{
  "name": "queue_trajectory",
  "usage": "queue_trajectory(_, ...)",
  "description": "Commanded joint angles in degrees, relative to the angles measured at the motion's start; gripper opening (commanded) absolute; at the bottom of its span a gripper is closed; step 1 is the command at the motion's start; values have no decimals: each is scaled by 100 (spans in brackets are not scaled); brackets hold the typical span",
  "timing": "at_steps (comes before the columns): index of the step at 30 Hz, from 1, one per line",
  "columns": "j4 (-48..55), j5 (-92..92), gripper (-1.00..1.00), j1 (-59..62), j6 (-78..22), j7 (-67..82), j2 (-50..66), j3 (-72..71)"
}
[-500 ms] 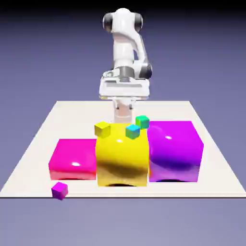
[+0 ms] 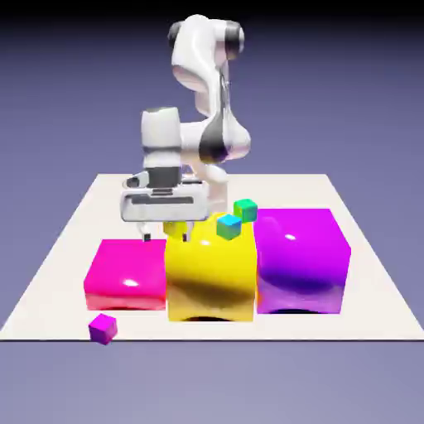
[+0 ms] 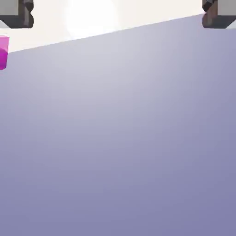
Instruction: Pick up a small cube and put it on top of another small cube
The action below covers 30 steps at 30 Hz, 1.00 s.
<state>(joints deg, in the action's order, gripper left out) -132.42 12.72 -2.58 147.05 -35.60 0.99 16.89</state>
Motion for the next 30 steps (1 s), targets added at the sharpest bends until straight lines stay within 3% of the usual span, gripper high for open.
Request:
queue_trajectory(1, 177, 79, 0, -50, -167, 42, 208, 104)
queue_trajectory(24, 4231, 1883, 0, -370, -3991, 1015, 4982, 2500)
queue_trajectory(29, 3944, 2210, 0, -316, -3308, 1186, 5442, 2219)
queue_trajectory(30, 3944, 2210, -100, -316, -3308, 1186, 5442, 2219)
